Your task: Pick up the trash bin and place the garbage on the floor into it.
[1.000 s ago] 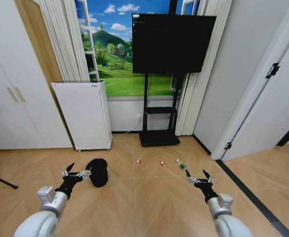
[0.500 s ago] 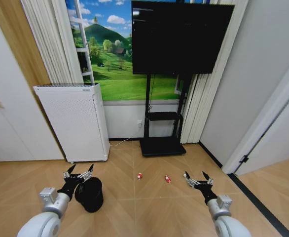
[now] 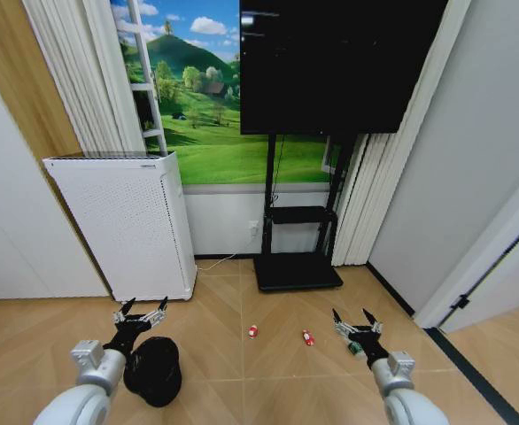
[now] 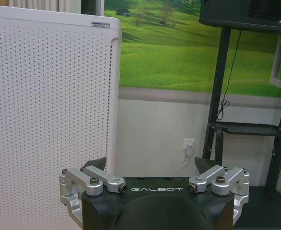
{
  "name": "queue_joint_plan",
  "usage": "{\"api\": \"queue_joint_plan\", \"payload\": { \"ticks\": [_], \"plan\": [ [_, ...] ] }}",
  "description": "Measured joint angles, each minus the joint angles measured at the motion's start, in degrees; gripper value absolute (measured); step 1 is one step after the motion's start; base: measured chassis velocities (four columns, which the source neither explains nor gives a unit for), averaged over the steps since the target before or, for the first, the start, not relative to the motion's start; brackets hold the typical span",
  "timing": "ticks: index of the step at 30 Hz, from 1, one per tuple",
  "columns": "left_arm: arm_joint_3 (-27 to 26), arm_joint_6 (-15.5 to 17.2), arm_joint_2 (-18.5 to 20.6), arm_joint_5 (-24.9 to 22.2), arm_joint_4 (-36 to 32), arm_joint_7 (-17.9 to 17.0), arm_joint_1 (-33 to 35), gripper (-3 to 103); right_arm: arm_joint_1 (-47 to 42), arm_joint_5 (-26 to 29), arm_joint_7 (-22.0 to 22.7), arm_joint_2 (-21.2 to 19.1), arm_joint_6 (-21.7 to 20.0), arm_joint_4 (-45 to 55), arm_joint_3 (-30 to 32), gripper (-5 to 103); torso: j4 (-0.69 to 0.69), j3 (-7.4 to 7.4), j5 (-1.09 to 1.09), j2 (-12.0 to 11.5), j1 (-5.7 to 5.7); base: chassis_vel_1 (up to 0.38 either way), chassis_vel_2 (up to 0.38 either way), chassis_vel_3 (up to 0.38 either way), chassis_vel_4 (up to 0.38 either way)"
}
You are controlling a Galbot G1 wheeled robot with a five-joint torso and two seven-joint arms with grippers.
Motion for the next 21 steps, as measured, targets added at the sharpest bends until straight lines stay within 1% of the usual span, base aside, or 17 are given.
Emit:
{"api": "queue_joint_plan", "payload": {
  "ticks": [3, 7, 13, 21],
  "plan": [
    [0.01, -0.03, -0.09, 0.12, 0.01, 0.04, 0.03, 100, -0.24, 0.36, -1.14, 0.08, 0.42, 0.08, 0.44, 100, 0.0, 0.01, -0.01, 0.0, 0.01, 0.015, -0.008, -0.022, 0.012],
    [-0.02, -0.17, 0.09, 0.15, 0.09, 0.09, 0.06, 100, -0.24, 0.37, -1.48, 0.46, 1.13, 0.02, 0.46, 100, 0.03, 0.02, -0.01, -0.02, 0.05, -0.008, 0.013, 0.011, -0.007],
    [-0.23, -0.22, 0.89, -0.17, 0.22, 0.15, -0.17, 100, -0.27, 0.28, -1.53, 0.91, 1.2, 0.16, 0.39, 100, 0.01, 0.02, -0.01, -0.01, 0.05, -0.054, 0.053, 0.061, -0.051],
    [-0.24, -0.35, 1.49, -0.63, 1.32, 0.35, -0.81, 100, -0.42, -0.73, -1.33, 1.58, 0.83, 0.38, 0.38, 100, 0.01, 0.02, -0.01, -0.02, 0.05, -0.14, 0.131, 0.133, -0.147]
  ]
}}
